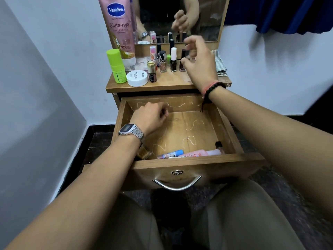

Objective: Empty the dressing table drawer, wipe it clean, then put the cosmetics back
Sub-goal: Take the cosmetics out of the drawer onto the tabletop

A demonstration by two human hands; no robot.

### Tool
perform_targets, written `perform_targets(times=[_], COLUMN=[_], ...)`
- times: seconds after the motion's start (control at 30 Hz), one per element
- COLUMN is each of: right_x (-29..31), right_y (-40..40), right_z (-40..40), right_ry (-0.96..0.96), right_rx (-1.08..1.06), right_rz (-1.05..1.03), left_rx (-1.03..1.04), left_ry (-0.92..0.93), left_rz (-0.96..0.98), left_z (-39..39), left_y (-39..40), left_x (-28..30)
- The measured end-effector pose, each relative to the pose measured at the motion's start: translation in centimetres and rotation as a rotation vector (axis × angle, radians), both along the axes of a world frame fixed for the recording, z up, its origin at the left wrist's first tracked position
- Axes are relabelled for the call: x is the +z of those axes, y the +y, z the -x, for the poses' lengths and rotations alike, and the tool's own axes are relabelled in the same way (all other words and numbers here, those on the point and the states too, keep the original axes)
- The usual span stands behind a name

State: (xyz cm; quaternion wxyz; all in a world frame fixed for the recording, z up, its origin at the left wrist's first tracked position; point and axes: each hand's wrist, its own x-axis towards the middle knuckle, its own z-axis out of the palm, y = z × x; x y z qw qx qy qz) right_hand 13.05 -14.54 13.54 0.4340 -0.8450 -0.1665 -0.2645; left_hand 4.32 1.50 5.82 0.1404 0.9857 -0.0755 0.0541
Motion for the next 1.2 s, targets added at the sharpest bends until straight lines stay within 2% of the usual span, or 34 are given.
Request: perform_targets(times=[0.07,0.17,0.27,0.37,0.57,0.73,0.97,1.2], right_x=[-0.7,-2.1,-3.1,-3.6,-3.4,-2.4,-3.8,-3.8], right_y=[-0.2,-1.0,-2.6,-4.6,-6.3,-5.2,-6.5,-6.4], right_z=[2.7,6.4,9.1,11.4,15.1,17.9,21.6,21.7], right_ry=[0.076,0.197,0.383,0.516,0.599,0.612,0.586,0.555], right_rx=[0.161,0.372,0.456,0.456,0.380,0.360,0.342,0.362], right_rz=[0.094,0.360,0.623,0.772,0.538,0.533,0.523,0.623], left_rx=[0.016,0.031,0.016,-0.033,-0.040,0.093,0.136,0.106], left_ry=[0.007,0.007,0.061,0.168,0.406,0.453,0.495,0.546], left_rz=[-0.001,-0.028,-0.048,-0.040,-0.151,-0.267,-0.366,-0.242], left_z=[0.1,0.4,1.1,2.3,6.4,7.9,8.1,8.3], left_y=[0.0,0.1,0.2,0.1,2.2,1.9,0.4,0.2], left_x=[0.1,0.4,0.9,1.5,2.2,2.3,2.7,2.5])
